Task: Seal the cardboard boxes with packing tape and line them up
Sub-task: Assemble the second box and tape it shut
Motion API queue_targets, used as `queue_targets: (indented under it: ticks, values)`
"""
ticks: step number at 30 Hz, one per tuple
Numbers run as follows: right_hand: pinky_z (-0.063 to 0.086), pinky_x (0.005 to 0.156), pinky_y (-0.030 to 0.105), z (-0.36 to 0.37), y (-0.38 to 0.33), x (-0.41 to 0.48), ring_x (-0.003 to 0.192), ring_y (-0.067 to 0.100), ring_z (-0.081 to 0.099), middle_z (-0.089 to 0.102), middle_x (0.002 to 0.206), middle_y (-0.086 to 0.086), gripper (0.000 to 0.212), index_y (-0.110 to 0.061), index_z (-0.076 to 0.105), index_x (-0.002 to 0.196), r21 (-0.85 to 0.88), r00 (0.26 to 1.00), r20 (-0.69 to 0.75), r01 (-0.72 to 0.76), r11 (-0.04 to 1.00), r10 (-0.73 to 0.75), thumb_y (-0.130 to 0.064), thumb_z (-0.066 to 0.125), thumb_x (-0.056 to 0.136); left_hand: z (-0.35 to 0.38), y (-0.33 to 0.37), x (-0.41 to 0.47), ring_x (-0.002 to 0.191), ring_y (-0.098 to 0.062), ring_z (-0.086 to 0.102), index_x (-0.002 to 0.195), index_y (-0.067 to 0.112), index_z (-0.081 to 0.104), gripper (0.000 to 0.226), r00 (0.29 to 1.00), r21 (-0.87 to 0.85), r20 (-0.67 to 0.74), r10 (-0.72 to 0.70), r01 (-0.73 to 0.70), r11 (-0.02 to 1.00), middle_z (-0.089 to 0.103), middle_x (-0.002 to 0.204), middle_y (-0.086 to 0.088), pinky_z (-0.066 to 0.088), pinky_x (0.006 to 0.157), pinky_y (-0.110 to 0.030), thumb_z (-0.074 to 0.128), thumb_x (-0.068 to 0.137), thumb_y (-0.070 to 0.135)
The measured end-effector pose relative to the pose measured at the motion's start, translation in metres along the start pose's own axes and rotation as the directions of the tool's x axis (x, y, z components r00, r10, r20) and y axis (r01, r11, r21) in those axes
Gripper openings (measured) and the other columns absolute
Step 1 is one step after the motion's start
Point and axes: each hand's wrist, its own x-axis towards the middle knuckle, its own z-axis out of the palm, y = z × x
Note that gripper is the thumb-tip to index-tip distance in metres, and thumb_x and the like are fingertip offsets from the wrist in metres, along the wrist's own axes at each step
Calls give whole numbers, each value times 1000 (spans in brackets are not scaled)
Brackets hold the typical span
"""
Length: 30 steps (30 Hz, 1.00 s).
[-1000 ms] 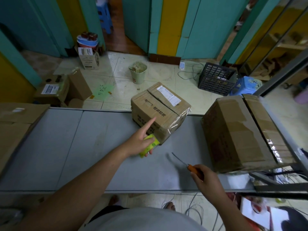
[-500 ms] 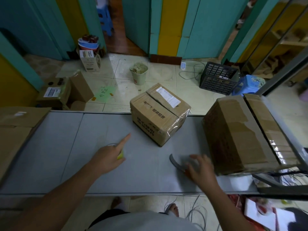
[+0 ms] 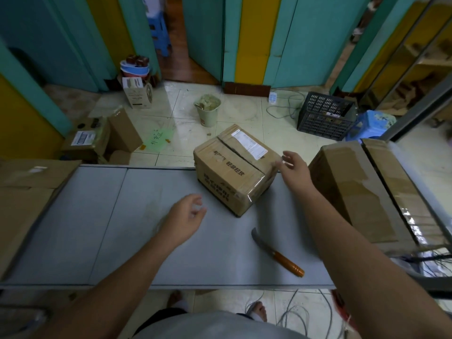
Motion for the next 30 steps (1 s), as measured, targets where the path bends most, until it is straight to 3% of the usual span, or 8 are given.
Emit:
queue_targets:
  ticks: [3, 6, 9, 14, 21, 24, 27, 30]
  values:
    - [45, 68, 1, 4, 7, -1, 97, -3, 59, 62, 132, 1, 48, -14, 57, 144, -6, 1000, 14, 5, 1000, -4, -29, 70, 100, 21, 41, 14, 110, 6, 67, 152, 20, 50, 53, 996, -303, 41, -84, 92, 949, 62, 130, 18, 57, 105, -48, 69, 103, 31]
    - [44, 63, 3, 4, 9, -12, 93, -2, 59, 63, 117, -3, 42, -17, 61, 135, -23, 1000, 7, -11, 1000, 11, -32, 72, 98, 29, 67, 17, 132, -7, 61, 161, 23, 38, 61, 993, -479, 67, -95, 115, 870, 58, 140, 16, 50, 114, -49, 64, 106, 28]
    - [45, 69, 11, 8, 10, -33, 97, 4, 63, 65, 109, -8, 37, -23, 60, 123, 4, 999, 34, -17, 1000, 17, -36, 78, 93, 16, 72, 19, 136, -10, 59, 159, 21, 44, 50, 997, -520, 2, -73, 63, 852, 63, 141, 12, 47, 118, -48, 56, 111, 17]
    - [51, 64, 17, 22, 16, -79, 93, 8, 67, 65, 108, -10, 46, -30, 58, 123, 41, 996, 72, -59, 997, 56, -50, 79, 87, -16, 51, 24, 137, -4, 58, 155, 25, 53, 42, 999, -462, 11, -48, 47, 886, 64, 146, 11, 45, 120, -41, 46, 115, 17]
    - [53, 68, 18, 37, 16, -101, 99, 10, 67, 66, 110, -6, 49, -26, 57, 127, 114, 996, 34, -86, 990, 83, -47, 78, 89, -8, 36, 27, 131, 12, 54, 158, 27, 49, 50, 1000, -335, -17, 25, -30, 942, 59, 140, 31, 45, 104, -8, 42, 113, 6]
    - [51, 68, 17, 35, 15, -99, 98, 9, 67, 66, 110, -6, 50, -26, 57, 128, 89, 996, 42, -78, 993, 75, -48, 78, 89, -7, 33, 28, 131, 10, 56, 157, 28, 49, 49, 997, -332, -32, 64, -71, 941, 61, 138, 30, 46, 103, -9, 44, 113, 6]
    - [51, 67, 15, 30, 15, -95, 100, 8, 66, 65, 111, -7, 52, -28, 57, 130, 72, 996, 69, -64, 995, 59, -52, 76, 89, -18, 29, 31, 131, 2, 59, 150, 30, 56, 48, 996, -304, -80, 35, -57, 951, 65, 140, 16, 49, 108, -22, 53, 109, 4]
    - [53, 84, 24, 23, 16, -92, 109, 7, 61, 62, 119, -11, 47, -30, 60, 129, -75, 997, 16, 77, 994, -76, -52, 74, 90, -31, 33, 33, 124, 1, 60, 129, 29, 69, 35, 957, -118, -228, 180, -211, 970, 66, 132, 11, 52, 104, -23, 57, 106, 5]
